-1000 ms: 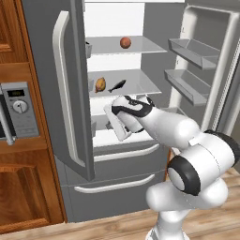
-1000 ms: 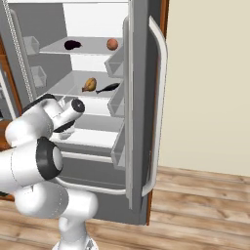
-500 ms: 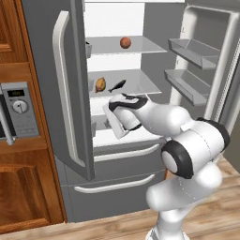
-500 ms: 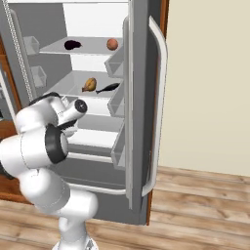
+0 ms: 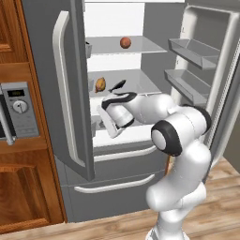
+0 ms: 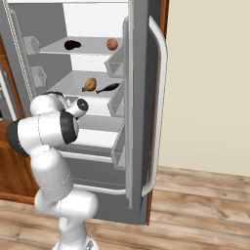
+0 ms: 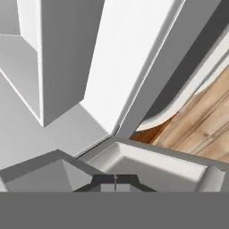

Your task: Gather the onion and eggplant from the fridge and place them on a tray on the dining counter. Then gather the fish and chicken drumstick from the fridge and place them on the other tray.

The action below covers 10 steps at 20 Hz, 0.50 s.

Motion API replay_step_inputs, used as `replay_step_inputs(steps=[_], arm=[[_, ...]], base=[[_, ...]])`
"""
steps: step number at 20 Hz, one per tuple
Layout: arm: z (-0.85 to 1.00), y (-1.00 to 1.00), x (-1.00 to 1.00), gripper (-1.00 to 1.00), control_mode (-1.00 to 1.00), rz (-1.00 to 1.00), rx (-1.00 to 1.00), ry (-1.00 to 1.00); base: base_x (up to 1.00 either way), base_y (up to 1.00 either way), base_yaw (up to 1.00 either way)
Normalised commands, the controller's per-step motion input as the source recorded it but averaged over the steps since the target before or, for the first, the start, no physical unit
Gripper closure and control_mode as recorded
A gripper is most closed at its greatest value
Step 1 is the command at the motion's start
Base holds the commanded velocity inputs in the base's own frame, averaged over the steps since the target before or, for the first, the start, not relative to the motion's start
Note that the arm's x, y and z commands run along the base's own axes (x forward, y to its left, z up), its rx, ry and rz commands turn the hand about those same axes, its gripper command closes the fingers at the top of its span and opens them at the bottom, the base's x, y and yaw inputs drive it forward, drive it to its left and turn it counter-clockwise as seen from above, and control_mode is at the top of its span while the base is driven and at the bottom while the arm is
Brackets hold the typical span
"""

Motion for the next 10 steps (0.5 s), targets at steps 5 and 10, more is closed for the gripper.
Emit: replay_step_inputs(steps=[5, 10], arm=[[-0.29, 0.20, 0.25, 1.00, -1.00, 0.00, 0.05, 0.00], [-0.10, 0.18, 0.19, 1.00, -1.00, 0.00, 0.13, 0.03]], base=[[0.00, 0.00, 0.00], [0.00, 0.00, 0.00]])
